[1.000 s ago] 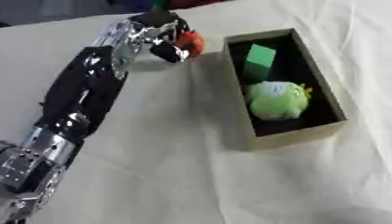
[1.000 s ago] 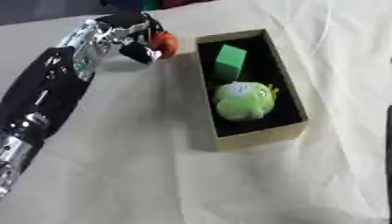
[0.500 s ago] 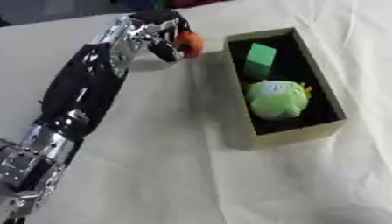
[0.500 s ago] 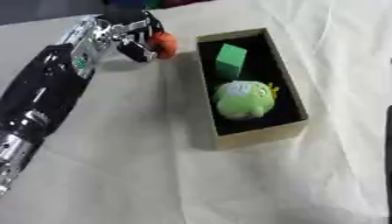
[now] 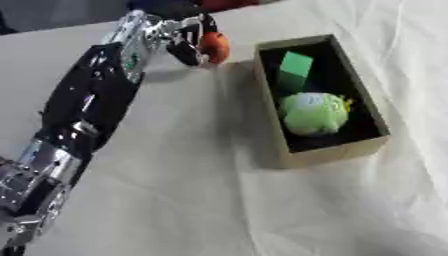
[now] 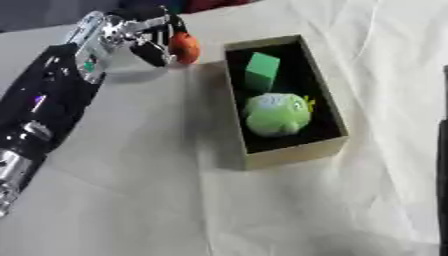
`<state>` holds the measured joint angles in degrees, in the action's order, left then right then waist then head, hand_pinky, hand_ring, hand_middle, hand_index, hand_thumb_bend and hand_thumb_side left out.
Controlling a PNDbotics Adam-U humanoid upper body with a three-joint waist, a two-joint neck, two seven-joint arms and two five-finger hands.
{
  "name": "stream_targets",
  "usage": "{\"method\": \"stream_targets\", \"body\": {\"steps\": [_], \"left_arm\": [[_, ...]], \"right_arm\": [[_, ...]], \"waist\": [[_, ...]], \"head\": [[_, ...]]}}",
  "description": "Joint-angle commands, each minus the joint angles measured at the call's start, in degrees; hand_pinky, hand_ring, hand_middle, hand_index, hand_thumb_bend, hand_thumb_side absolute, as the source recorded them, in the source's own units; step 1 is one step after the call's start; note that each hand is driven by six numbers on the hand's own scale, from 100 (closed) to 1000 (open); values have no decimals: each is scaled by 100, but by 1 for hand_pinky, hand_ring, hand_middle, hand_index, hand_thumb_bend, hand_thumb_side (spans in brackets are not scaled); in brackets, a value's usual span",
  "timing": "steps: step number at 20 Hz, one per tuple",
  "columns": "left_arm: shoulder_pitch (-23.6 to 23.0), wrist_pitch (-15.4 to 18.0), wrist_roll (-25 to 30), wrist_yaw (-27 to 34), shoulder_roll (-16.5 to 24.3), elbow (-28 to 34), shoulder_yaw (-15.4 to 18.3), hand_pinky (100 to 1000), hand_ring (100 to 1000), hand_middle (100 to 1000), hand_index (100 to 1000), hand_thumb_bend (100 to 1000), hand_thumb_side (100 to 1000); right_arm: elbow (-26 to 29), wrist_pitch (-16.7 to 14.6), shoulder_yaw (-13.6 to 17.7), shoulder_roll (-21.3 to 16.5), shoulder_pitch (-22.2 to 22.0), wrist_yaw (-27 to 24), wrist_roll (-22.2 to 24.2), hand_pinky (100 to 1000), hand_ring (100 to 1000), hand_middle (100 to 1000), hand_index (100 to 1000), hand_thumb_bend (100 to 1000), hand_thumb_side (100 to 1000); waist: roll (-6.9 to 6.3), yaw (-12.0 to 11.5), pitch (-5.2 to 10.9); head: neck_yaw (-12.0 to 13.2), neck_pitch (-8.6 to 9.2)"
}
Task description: Pick up objects on the table and place them in the box.
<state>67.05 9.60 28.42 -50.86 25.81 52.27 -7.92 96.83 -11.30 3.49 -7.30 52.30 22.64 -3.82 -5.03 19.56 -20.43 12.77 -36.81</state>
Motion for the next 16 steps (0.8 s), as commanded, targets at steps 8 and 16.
{"method": "stream_targets", "body": {"steps": [8, 16], "left_arm": [[248, 23, 38, 581, 0, 840, -229, 500, 543, 556, 720, 100, 267], [501, 43, 258, 906, -499, 1332, -561, 498, 539, 550, 719, 100, 296]], "right_arm": [[210, 1, -39, 74, -18, 97, 3, 838, 777, 676, 789, 100, 1000], [314, 2, -89, 206, -43, 137, 16, 837, 778, 677, 789, 100, 1000]], "waist": [[61, -49, 312], [63, -1, 365]], "head": [[-31, -130], [50, -173]]}}
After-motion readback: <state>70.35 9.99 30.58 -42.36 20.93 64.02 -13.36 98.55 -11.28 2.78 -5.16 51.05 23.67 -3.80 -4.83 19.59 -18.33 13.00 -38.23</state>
